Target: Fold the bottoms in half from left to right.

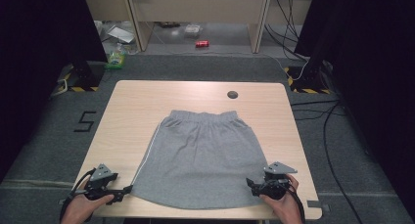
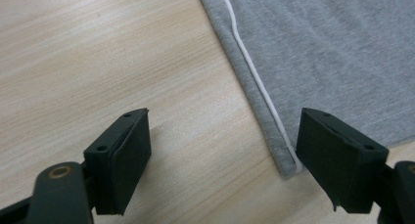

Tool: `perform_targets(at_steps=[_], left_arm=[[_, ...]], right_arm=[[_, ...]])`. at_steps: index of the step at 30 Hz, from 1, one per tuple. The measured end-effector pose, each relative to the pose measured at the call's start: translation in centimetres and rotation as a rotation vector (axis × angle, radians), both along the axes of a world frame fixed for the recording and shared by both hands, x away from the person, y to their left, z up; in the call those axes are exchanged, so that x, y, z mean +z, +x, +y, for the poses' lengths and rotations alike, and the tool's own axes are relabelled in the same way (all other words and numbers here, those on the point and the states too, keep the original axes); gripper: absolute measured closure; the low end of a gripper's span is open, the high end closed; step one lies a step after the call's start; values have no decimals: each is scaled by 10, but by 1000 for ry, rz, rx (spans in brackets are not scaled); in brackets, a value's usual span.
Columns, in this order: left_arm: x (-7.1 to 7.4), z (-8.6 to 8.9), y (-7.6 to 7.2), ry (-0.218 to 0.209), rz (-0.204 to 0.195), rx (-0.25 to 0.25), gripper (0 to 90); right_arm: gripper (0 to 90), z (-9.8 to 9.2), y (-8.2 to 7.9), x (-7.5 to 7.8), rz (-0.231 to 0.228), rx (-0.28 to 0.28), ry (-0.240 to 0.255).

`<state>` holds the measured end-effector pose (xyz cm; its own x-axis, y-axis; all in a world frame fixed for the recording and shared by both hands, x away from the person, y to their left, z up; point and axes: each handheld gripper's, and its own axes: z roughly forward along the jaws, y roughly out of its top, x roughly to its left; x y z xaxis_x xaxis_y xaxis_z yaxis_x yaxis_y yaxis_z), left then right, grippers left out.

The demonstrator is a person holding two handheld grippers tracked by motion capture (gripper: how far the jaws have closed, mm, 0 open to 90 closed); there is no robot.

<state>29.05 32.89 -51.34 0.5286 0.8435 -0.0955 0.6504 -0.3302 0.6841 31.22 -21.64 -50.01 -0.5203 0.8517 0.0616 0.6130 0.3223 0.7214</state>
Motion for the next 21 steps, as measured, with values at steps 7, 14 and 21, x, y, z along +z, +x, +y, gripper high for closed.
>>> perform_targets(at_steps=[7, 14, 21], left_arm=[[0, 1, 3, -23, 7, 5, 195], [1, 1, 13, -40, 13, 1, 196], [8, 3, 28, -49, -7, 22, 196]], right_arm=[[190, 1, 0, 0, 0, 2, 0], [190, 3, 0, 0, 0, 7, 0], [190, 5, 1, -1, -7, 20, -4]])
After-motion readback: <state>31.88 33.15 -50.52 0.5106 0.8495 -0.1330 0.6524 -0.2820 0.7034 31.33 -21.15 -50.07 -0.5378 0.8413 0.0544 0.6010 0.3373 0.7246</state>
